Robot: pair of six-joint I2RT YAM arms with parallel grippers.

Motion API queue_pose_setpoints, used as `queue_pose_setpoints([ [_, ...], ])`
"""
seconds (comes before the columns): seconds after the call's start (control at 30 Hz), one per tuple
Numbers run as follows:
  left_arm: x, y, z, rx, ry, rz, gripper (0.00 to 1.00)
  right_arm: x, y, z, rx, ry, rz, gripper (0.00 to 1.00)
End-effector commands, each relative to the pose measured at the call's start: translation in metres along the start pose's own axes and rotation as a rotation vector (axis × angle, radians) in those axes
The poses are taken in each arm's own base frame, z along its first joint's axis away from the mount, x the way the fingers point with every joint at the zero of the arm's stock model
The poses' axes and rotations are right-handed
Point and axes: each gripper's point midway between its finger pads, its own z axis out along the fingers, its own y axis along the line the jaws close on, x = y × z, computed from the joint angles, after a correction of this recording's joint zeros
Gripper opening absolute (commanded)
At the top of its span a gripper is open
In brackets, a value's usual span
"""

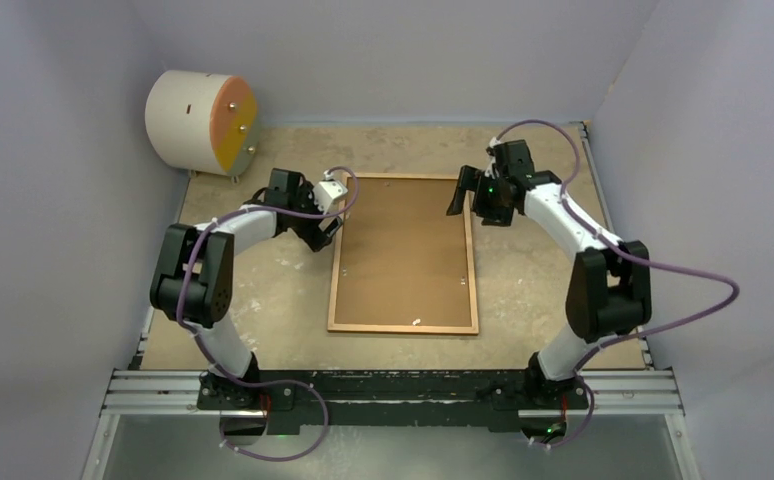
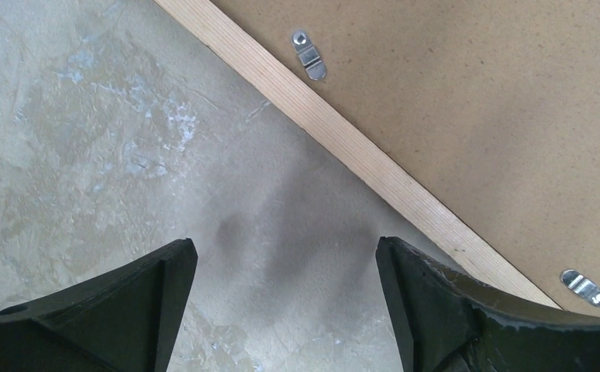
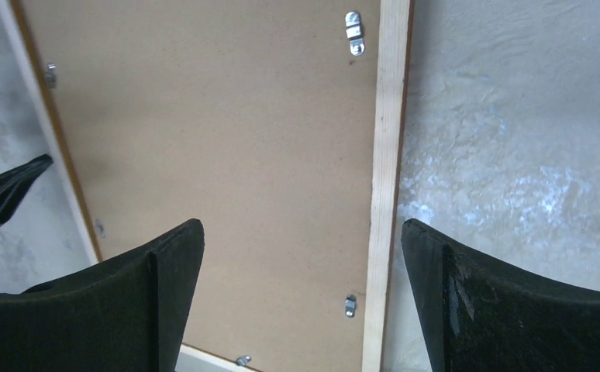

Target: Put the photo into the frame

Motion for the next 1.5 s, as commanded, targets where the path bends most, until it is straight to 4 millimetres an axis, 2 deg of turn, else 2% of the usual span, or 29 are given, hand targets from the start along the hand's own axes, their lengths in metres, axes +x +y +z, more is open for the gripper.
queue_pose_setpoints([
  [0.0, -0.017, -0.002, -0.016, 0.021, -0.051, 0.012, 0.92, -0.001, 0.021, -0.03, -0.094, -0.111, 0.025, 0.99],
  [0.1, -0.022, -0.009, -0.019, 0.056, -0.067, -0.009, 0.93, 0.026, 0.046, -0.036, -0.186, -0.131, -0.002, 0.99],
  [0.17, -0.025, -0.013, -0.021, 0.075, -0.078, -0.022, 0.93, 0.056, 0.06, -0.035, -0.219, -0.097, -0.032, 0.98],
  [0.33, -0.024, -0.023, -0.023, 0.12, -0.079, -0.034, 0.92, 0.13, 0.09, -0.029, -0.337, 0.002, -0.031, 0.81],
  [0.43, -0.022, -0.025, -0.023, 0.122, -0.073, -0.04, 0.91, 0.151, 0.107, -0.028, -0.372, 0.016, -0.026, 0.74],
  [0.5, -0.021, -0.026, -0.022, 0.129, -0.069, -0.05, 0.89, 0.154, 0.118, -0.026, -0.394, 0.016, -0.028, 0.71],
  [0.63, -0.021, -0.035, -0.02, 0.178, -0.069, -0.094, 0.8, 0.146, 0.145, -0.012, -0.455, 0.011, -0.048, 0.67],
  [0.83, -0.015, -0.054, -0.021, 0.268, -0.062, -0.161, 0.69, 0.143, 0.198, 0.011, -0.559, 0.043, -0.101, 0.62],
  [0.97, -0.007, -0.062, -0.021, 0.298, -0.047, -0.194, 0.62, 0.151, 0.22, 0.026, -0.597, 0.072, -0.139, 0.58],
  [1.1, 0.0, -0.068, -0.018, 0.331, -0.032, -0.224, 0.54, 0.157, 0.231, 0.04, -0.623, 0.099, -0.156, 0.52],
  [1.3, 0.01, -0.071, -0.011, 0.354, -0.014, -0.246, 0.43, 0.163, 0.234, 0.058, -0.632, 0.128, -0.171, 0.4],
  [1.47, 0.015, -0.074, -0.005, 0.372, -0.005, -0.26, 0.4, 0.165, 0.234, 0.071, -0.624, 0.138, -0.174, 0.39],
])
